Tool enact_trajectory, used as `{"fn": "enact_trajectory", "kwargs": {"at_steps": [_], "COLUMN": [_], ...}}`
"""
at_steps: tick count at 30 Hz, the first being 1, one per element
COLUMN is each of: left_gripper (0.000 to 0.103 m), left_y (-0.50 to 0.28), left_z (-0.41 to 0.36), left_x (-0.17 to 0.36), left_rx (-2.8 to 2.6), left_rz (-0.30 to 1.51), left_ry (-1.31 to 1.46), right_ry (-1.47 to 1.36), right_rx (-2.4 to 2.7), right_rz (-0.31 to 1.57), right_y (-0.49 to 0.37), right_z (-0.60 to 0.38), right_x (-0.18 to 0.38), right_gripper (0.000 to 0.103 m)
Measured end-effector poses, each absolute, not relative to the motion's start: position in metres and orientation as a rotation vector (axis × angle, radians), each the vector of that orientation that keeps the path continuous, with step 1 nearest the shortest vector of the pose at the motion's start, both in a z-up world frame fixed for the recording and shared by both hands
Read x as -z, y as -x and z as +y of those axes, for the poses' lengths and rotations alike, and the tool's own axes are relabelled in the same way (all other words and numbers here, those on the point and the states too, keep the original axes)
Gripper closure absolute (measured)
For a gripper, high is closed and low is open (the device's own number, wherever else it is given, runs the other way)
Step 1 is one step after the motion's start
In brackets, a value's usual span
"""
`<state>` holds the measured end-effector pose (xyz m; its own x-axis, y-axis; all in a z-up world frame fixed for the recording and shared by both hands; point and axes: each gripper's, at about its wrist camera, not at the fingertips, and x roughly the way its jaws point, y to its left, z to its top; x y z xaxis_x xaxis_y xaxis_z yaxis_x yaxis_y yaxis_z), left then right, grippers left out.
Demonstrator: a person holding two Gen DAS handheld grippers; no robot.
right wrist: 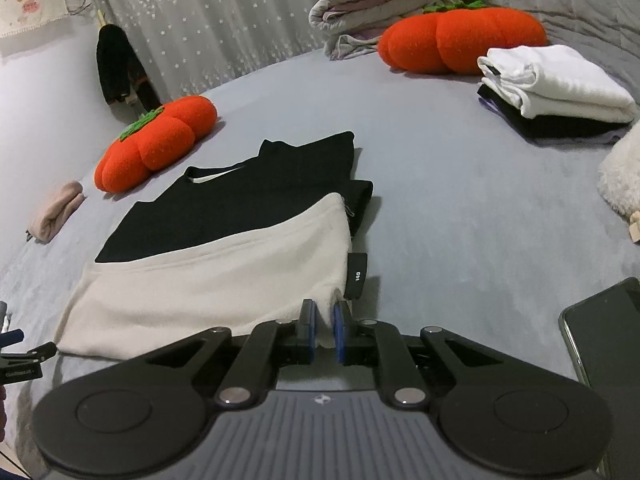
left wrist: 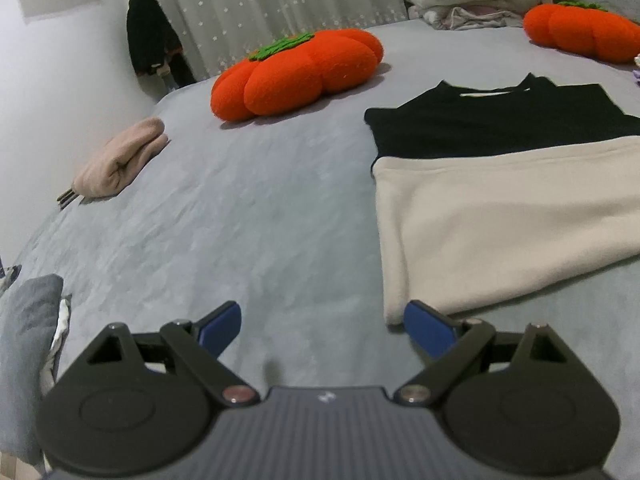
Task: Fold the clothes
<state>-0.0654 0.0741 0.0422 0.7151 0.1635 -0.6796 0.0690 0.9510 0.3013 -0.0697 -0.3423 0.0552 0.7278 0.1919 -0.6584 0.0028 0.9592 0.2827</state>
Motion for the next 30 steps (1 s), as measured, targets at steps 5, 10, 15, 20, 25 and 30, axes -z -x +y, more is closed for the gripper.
{"fn": "enact_trajectory", "kwargs": {"at_steps": [5,10,15,20,25,30], "left_gripper": [0.010,0.010,0.010,0.016,0.034,0.029], "left_y": [0.083,0.101,0.112,0.115,0.105,0.103], "left_z": [0.059,0.037,0.014,-0.005,-0.013,-0.017], "left_x": [-0.050,-0.050,-0.045,-0.037,-0.025,-0.018], "left_rx": [0.060,0.199,0.328,0.410,0.433,0.467], "left_rz": [0.700,0.616,0.533,0.502,0.515,0.515], "left_ry": [-0.405,-0.506,-0.603,-0.669,-0.706,-0.736], "right_ry": [-0.271,-0.328,-0.382,-0.445,-0.513,-0.564], "right_rx": [-0.109,-0.117,-0.129,-0.139,-0.141,-0.150], "right_rz": [0.751,0.736,0.726,0.716,0.706,0.690], "right_y": [0.070,0.070,0.069,0.065,0.060,0.055], "right_z": [-0.342,-0.349,-0.352,-0.358,-0.363,-0.365], "right_x": [-0.056,-0.060,-0.064,-0.070,-0.073,-0.079], "right_gripper": [0.092,0.092,0.092,0.092,0.093,0.093]}}
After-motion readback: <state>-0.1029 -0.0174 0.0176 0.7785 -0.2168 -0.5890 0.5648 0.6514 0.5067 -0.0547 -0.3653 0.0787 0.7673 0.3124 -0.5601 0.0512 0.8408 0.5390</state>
